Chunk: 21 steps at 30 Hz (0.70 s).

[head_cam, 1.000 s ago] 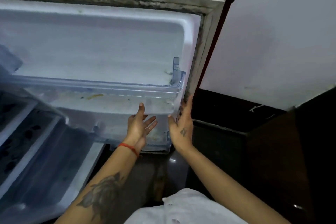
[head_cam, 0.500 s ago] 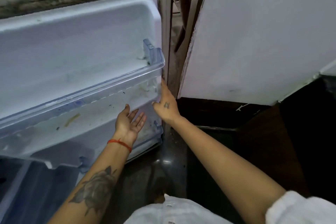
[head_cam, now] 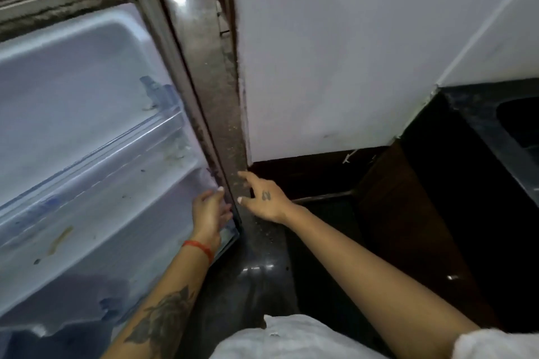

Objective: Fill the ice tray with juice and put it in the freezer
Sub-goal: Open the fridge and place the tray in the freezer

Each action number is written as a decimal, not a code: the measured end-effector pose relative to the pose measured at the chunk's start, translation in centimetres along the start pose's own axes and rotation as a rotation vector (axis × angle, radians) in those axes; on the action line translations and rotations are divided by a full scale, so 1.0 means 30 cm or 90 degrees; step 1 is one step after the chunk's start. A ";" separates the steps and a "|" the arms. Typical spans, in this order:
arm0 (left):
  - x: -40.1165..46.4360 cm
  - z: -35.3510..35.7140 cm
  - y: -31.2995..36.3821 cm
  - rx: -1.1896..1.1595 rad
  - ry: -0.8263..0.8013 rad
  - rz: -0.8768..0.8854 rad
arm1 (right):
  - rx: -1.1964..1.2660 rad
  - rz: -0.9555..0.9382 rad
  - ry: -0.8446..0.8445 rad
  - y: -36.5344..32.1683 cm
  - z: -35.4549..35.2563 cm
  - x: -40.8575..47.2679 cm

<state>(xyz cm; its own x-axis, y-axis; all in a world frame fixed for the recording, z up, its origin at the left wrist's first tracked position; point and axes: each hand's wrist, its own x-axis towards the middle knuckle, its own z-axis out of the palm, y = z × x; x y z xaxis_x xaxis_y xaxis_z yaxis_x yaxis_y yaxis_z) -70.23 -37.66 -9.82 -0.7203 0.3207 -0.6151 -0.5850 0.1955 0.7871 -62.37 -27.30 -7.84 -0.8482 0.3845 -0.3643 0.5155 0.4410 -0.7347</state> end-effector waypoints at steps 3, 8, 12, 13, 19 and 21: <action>-0.025 0.107 -0.080 0.171 -0.088 0.034 | -0.003 0.046 0.066 0.126 -0.049 -0.122; -0.136 0.358 -0.181 0.557 -0.256 0.192 | -0.089 0.162 0.213 0.370 -0.172 -0.409; -0.293 0.604 -0.226 0.728 -0.372 0.351 | -0.167 0.203 0.331 0.551 -0.293 -0.661; -0.326 0.645 -0.236 0.746 -0.383 0.372 | -0.177 0.208 0.346 0.578 -0.313 -0.709; -0.694 1.046 -0.416 0.770 -0.516 0.580 | -0.162 0.281 0.521 0.864 -0.529 -1.182; -0.814 1.164 -0.481 0.728 -0.553 0.655 | -0.145 0.301 0.582 0.943 -0.579 -1.327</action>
<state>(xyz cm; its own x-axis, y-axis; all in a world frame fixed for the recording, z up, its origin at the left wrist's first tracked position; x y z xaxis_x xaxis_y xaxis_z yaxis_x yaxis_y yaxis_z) -31.18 -15.94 -4.51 0.0153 0.9999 0.0061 0.7400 -0.0154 0.6724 -11.90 -16.04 -4.17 -0.1887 0.9805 0.0544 0.8607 0.1918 -0.4717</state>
